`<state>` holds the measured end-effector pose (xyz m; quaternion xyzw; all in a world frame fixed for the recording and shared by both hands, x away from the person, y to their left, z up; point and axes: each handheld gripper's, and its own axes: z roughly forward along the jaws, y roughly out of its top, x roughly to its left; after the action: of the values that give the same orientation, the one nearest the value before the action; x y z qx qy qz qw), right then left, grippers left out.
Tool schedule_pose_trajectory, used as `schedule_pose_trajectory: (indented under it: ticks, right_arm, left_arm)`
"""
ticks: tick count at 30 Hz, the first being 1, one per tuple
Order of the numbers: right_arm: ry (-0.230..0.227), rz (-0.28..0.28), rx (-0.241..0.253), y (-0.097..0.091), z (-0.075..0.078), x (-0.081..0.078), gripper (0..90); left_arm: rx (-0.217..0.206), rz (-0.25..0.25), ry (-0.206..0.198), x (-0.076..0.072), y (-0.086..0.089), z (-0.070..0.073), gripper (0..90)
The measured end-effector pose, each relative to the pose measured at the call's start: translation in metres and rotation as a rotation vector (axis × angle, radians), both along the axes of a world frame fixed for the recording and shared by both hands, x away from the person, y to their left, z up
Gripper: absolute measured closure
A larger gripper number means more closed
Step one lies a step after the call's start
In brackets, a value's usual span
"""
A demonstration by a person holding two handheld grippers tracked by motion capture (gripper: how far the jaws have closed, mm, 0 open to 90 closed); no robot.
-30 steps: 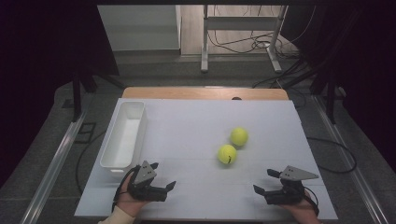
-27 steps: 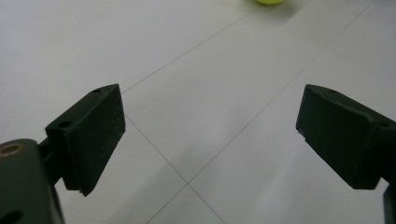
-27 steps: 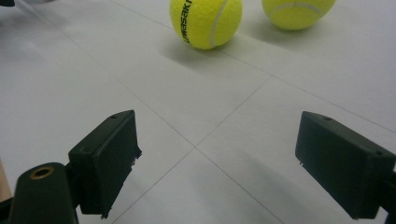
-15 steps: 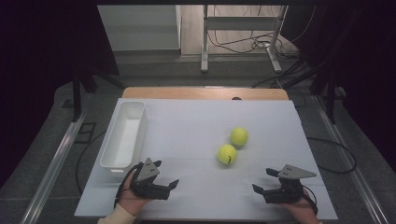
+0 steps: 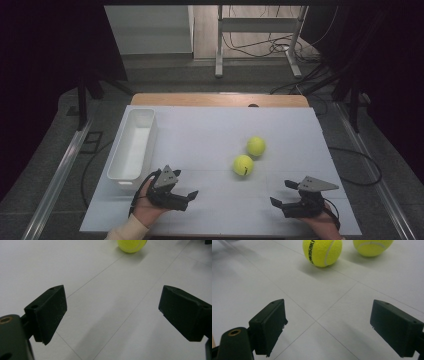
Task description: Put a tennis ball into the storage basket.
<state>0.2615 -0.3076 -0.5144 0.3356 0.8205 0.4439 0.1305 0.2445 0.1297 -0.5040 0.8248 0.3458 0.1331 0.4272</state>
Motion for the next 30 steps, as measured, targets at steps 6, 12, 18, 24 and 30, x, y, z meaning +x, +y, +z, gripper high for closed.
schedule_pose_trajectory:
  ticks: [6,12,18,24,30]
  right_arm:
    - [-0.002,0.000,0.000,0.000,0.000,0.000,13.7]
    - [-0.003,0.004,0.005,0.001,0.000,0.001,13.7]
    - [-0.004,0.000,0.013,0.000,0.000,0.001,13.6]
    - [-0.002,0.000,0.009,0.000,0.000,0.001,13.6]
    - [-0.004,0.001,0.004,0.001,0.000,0.001,13.6]
  left_arm:
    - [-0.011,-0.011,0.007,0.002,-0.003,0.002,8.8]
    - [-0.022,-0.019,0.022,0.007,-0.006,0.002,8.8]
    - [-0.031,-0.031,0.026,0.011,-0.011,0.004,8.8]
    - [-0.031,-0.046,0.032,0.017,-0.017,0.006,8.9]
    - [-0.023,-0.057,0.028,0.021,-0.024,0.009,9.1]
